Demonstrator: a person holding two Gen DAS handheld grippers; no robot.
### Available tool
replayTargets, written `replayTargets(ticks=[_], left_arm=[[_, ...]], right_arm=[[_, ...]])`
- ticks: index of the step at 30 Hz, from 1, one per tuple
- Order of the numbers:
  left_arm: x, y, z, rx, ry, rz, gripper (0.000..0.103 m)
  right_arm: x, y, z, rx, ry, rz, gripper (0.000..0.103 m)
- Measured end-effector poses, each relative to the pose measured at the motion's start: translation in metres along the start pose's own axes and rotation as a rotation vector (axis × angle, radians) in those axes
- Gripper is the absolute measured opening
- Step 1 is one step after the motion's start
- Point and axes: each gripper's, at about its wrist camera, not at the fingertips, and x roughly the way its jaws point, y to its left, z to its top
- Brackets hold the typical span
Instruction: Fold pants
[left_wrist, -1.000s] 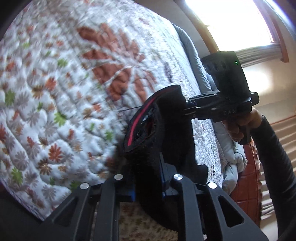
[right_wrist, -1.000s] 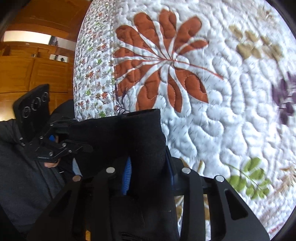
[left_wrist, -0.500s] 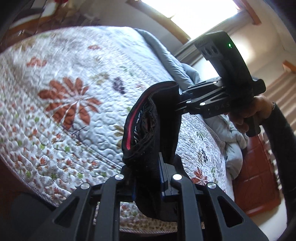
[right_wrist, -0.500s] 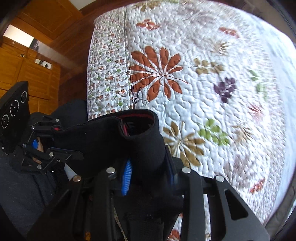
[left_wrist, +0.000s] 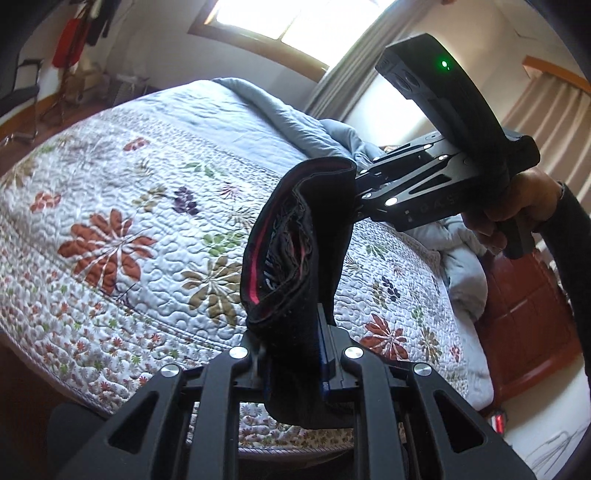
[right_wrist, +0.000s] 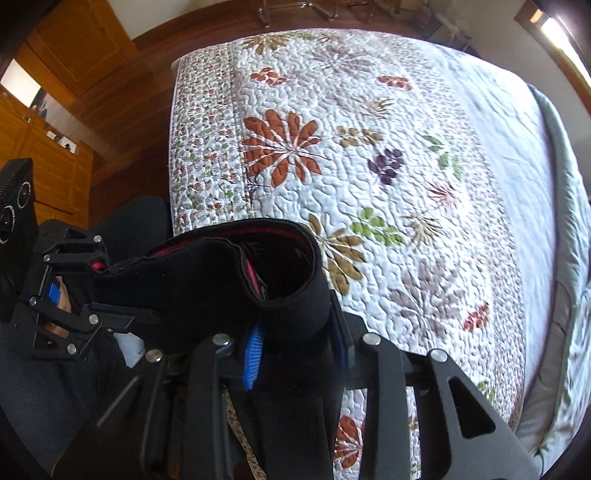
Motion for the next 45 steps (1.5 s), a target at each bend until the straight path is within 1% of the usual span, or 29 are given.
replayTargets(ticks=[10, 20, 34, 45], left_arm=[[-0.002, -0.05, -0.002, 0.128, 0.018, -0.003, 0.017], [0.002, -0.099, -0.014, 0.231, 0.033, -0.016, 0.017], [0.018, -0.161, -0.04, 0.365, 0.073, -0.039, 0.017], [0.034, -0.191, -0.054, 0.421, 0.1, -0.062, 0.017]], right_arm=[[-0.028, 0.004, -0.04, 0.06, -0.031, -0.094, 0.03], [-0.049, 0.004, -0.09, 0.122, -0.053, -0.149, 0.03], [-0.059, 0.0, -0.162, 0.203, -0.07, -0.194, 0.03], [-0.058, -0.011, -0.203, 0.26, -0.087, -0.199, 0.03]])
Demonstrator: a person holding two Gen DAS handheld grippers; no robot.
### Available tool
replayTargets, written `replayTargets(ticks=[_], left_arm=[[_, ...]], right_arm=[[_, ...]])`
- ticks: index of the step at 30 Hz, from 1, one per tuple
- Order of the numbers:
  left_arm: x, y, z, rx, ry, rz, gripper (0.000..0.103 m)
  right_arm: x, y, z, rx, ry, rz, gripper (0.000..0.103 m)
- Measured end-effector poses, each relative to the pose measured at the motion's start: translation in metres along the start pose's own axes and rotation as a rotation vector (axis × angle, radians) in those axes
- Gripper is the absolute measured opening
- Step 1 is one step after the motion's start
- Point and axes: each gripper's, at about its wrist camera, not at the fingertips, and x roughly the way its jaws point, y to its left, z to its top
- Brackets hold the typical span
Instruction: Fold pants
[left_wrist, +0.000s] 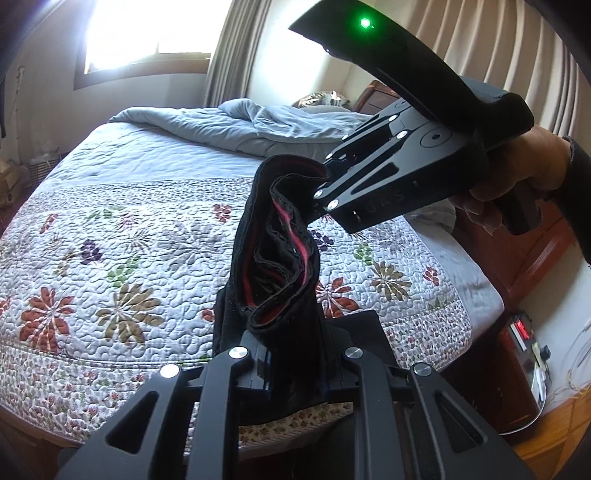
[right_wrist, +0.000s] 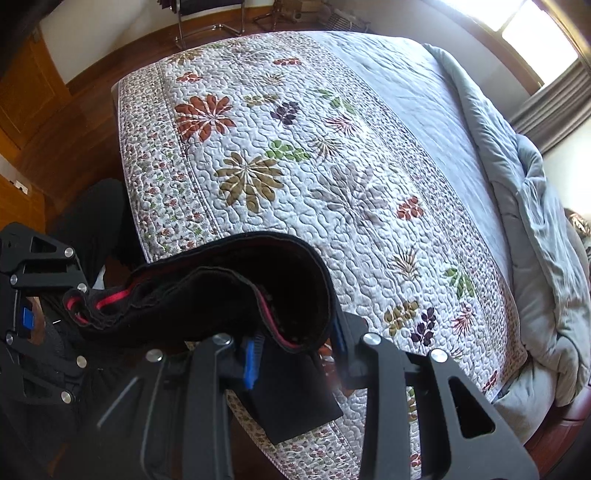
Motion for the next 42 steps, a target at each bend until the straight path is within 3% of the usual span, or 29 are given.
replayTargets(ticks=[28, 42], left_arm=[[0.069, -0.067, -0.015, 0.11, 0.093, -0.075, 0.018], [0.123, -0.101, -0.029, 0.153, 0.162, -0.104, 0.018]], right_arm=[[0.034, -0.042, -0.094, 0.11, 0.033, 0.0, 0.03], [0.068, -0.063, -0.142, 0.142, 0.051, -0.017, 0.03]])
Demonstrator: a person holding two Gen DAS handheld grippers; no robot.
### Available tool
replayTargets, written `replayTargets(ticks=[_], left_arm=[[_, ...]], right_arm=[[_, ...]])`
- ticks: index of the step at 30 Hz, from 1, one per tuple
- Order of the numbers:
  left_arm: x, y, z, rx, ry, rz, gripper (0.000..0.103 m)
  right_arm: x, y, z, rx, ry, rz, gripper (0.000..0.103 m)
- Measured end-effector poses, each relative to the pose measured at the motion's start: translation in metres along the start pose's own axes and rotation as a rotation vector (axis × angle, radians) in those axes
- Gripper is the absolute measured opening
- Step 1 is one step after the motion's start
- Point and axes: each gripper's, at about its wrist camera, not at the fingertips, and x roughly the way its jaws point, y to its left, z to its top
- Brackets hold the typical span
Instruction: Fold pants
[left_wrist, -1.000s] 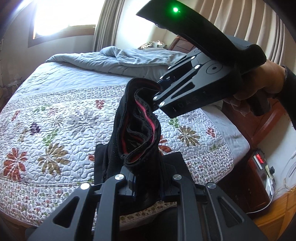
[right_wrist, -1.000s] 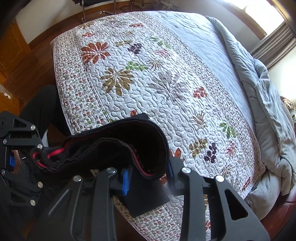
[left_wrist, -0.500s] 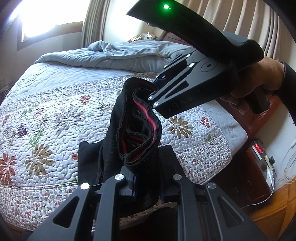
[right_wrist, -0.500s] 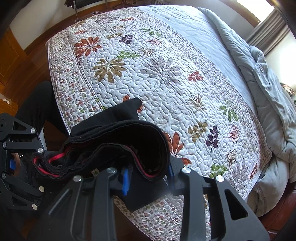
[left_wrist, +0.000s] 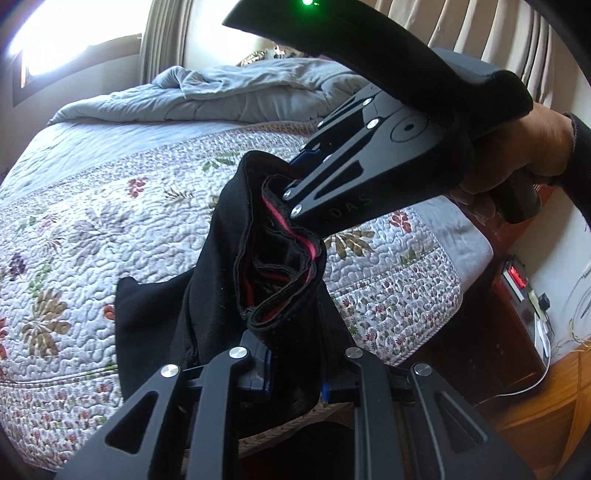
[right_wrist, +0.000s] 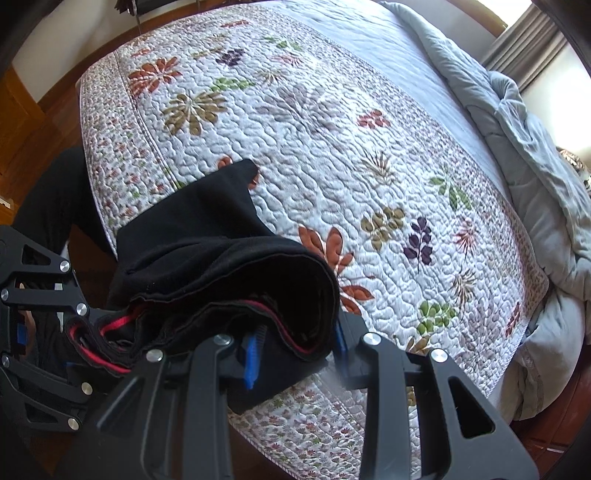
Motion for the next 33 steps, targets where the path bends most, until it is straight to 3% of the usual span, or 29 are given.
replayTargets(ticks=[33], left_arm=[[0.108, -0.024, -0.022, 0.01, 0.157, -0.041, 0.019]], right_arm=[[0.092, -0.039, -0.064, 0.057, 0.081, 0.076, 0.031]])
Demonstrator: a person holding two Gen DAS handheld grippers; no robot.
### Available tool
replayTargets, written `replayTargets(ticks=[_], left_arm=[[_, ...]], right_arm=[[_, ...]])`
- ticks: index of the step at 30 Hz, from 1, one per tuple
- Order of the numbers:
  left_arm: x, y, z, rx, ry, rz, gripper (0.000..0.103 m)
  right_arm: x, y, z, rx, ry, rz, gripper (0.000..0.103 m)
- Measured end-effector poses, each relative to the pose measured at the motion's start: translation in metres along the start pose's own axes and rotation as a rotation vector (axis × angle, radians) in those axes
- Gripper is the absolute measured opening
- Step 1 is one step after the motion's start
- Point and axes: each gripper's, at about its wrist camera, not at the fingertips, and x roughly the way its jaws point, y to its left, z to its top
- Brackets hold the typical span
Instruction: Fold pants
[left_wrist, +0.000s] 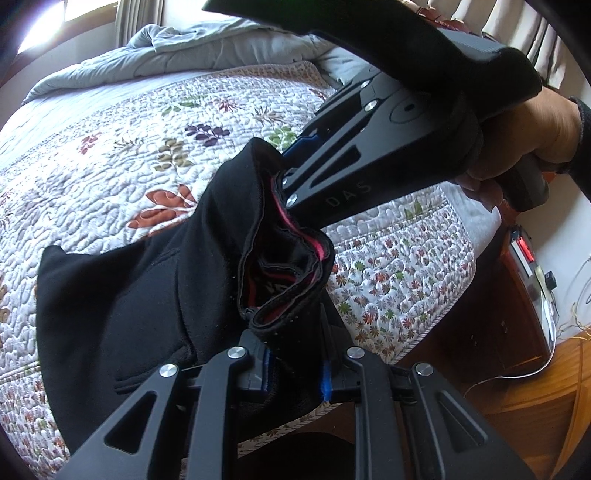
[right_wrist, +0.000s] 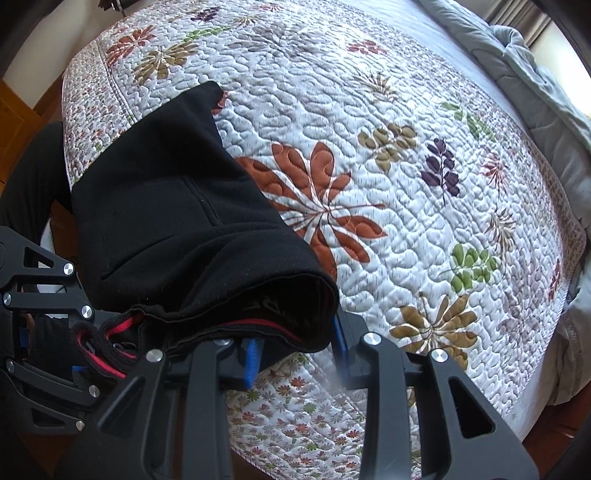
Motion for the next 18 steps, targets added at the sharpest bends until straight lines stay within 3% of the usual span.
replayTargets(ticks=[18], left_arm=[[0.027, -0.007, -0.009, 0.01, 0.051, 0.016, 0.021]], right_arm=[[0.015, -0.007, -0.023, 0.094, -0.001, -0.013, 0.031]])
